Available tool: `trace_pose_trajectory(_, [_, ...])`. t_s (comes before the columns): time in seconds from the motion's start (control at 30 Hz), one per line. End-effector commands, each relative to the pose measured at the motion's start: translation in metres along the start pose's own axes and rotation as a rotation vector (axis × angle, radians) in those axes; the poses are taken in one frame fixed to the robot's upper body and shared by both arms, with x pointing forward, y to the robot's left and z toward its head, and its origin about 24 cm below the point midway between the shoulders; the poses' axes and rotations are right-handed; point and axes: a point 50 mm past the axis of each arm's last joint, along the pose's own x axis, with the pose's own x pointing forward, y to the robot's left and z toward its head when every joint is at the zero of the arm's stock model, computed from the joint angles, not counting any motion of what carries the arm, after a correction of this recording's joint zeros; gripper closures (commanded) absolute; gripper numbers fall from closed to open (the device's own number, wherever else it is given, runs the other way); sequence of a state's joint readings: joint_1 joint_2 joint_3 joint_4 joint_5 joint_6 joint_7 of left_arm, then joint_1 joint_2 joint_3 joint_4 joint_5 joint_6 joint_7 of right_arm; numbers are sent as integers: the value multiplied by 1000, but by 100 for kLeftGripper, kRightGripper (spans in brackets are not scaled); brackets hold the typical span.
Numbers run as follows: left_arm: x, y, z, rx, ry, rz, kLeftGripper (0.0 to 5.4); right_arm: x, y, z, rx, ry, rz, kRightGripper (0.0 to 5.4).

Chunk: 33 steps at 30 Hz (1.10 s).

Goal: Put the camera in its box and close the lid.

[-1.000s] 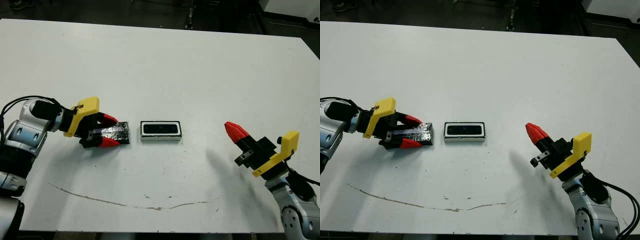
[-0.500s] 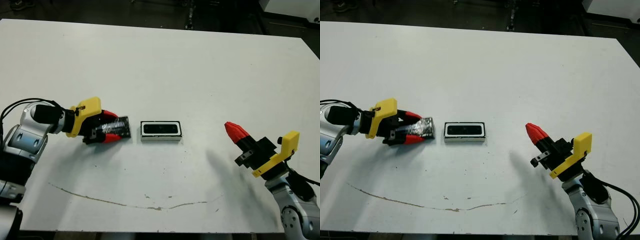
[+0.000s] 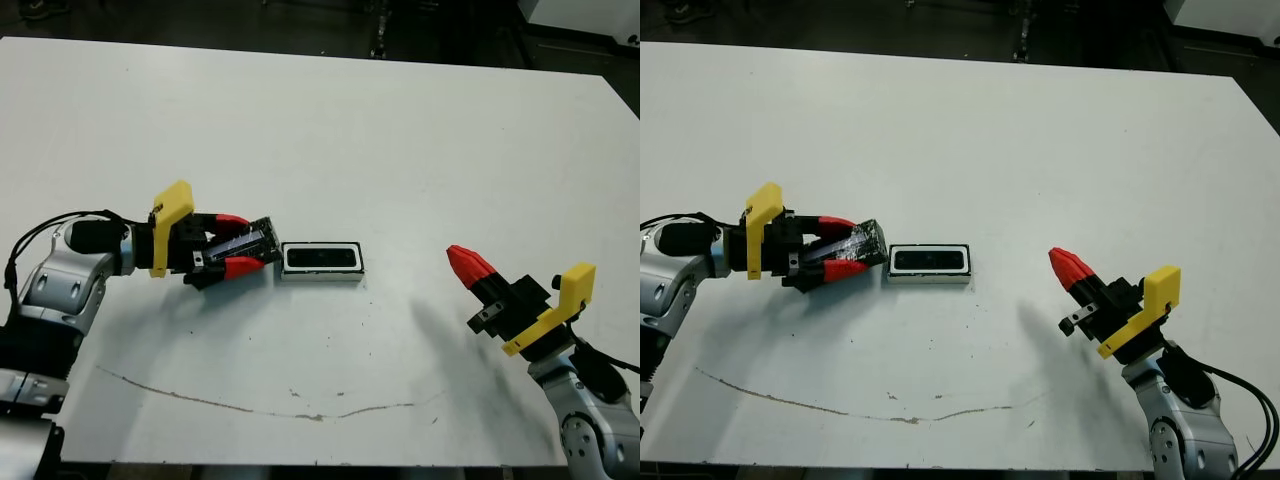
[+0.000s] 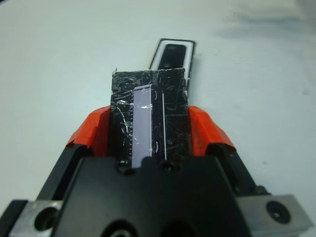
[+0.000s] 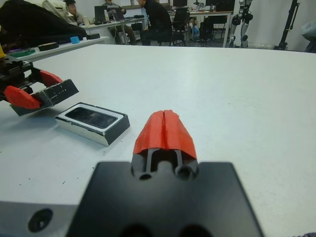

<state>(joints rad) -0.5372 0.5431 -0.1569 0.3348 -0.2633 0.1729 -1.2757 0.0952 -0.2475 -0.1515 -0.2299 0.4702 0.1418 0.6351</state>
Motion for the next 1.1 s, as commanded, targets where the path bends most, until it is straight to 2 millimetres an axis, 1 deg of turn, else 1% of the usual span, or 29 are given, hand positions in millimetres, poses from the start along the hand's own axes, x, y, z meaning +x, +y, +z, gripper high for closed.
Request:
trace_pose_trajectory(0.03, [5, 1, 0, 5, 36, -55, 223, -3, -2, 0, -21, 21, -14, 540])
trace_pose_trajectory(0.17, [10, 2, -1, -1, 58, -93, 223, -3, -1, 0, -12, 20, -12, 540])
trace_pose_trajectory(0.33, [18, 3, -3, 27, 35, -96, 223, -4, -1, 0, -29, 29, -13, 540])
trace_pose_trajectory(0.43, [26, 3, -6, 24, 18, -99, 223, -3, -1, 0, -11, 30, -8, 540])
trace_pose_trajectory(0.53, [36, 2, -6, 38, 58, -109, 223, -3, 0, 0, -16, 31, -4, 540])
trace_pose_trajectory(0.8, [53, -7, 1, 102, 103, -154, 224, -2, 0, -1, -9, 27, 5, 540])
trace_pose_trajectory(1.1, [66, -14, 1, 113, 77, -186, 224, -2, 1, -2, -4, 31, 6, 540])
